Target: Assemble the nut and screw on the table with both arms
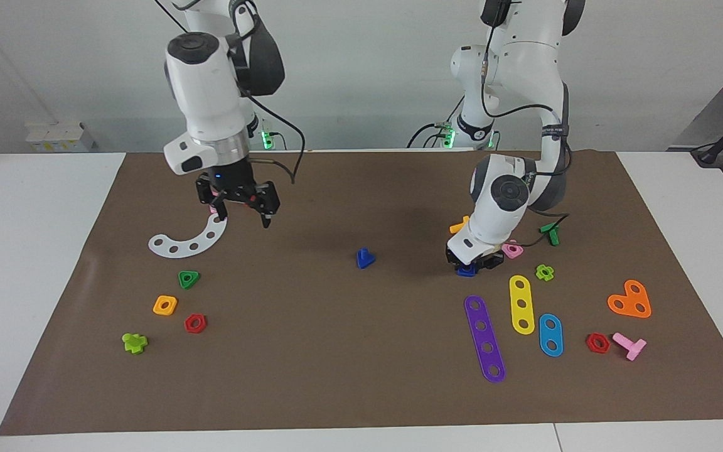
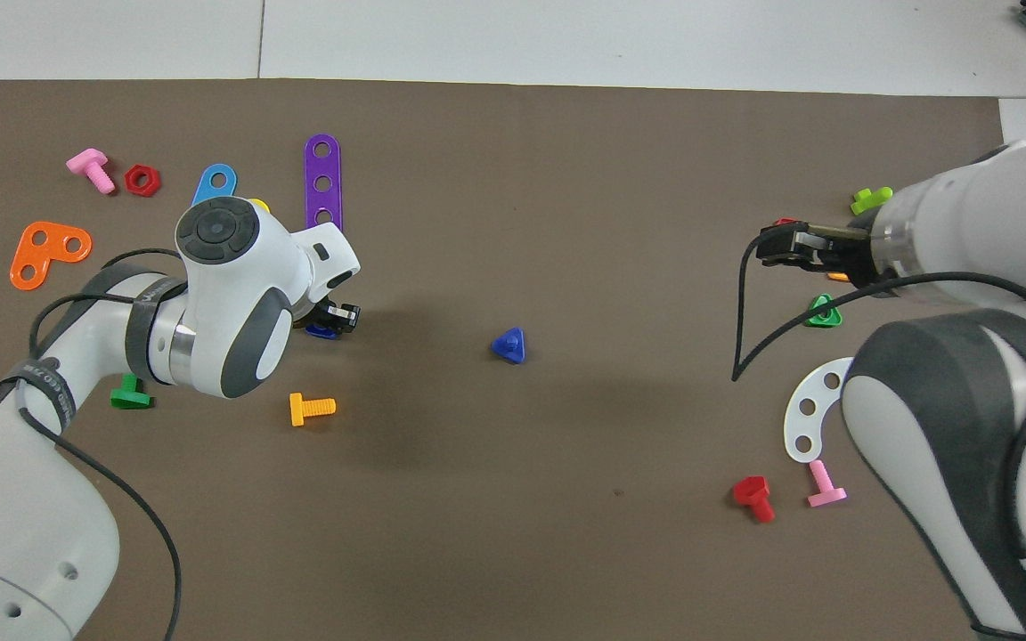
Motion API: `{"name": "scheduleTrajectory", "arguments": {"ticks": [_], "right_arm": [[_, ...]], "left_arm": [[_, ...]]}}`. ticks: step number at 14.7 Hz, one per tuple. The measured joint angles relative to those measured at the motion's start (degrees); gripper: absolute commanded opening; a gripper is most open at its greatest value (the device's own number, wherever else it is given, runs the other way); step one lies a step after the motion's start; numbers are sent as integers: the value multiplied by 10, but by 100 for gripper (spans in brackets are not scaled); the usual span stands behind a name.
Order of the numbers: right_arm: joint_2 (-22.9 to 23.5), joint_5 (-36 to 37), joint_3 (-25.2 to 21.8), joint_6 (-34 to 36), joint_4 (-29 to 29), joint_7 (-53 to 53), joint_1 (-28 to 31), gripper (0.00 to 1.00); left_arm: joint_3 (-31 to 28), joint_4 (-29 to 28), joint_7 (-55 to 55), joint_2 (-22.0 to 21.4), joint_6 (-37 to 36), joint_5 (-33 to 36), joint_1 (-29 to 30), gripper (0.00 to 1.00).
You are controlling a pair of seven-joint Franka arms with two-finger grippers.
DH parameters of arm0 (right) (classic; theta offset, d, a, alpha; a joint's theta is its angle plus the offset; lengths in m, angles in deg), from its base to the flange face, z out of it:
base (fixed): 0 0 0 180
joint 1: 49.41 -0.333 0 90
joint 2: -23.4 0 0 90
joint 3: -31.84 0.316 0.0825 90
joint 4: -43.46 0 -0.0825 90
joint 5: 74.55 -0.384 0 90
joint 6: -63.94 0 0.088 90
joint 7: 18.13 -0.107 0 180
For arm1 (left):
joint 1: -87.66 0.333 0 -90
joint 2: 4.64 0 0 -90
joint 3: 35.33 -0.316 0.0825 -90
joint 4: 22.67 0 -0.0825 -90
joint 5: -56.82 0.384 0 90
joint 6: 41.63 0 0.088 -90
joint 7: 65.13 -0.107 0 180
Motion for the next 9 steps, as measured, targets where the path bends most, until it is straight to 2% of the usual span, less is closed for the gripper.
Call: {"name": "scheduleTrajectory", "arguments": {"ticks": [4,9], "right_arm": [[-19,-1,-2,63,24,62,32,100],[-19,-1,-3,115,46,109,40,100]], "left_arm": [[0,6,3,0,1,0,-5,0],[2,55,132,3,-30,-19,-57,0]]}}
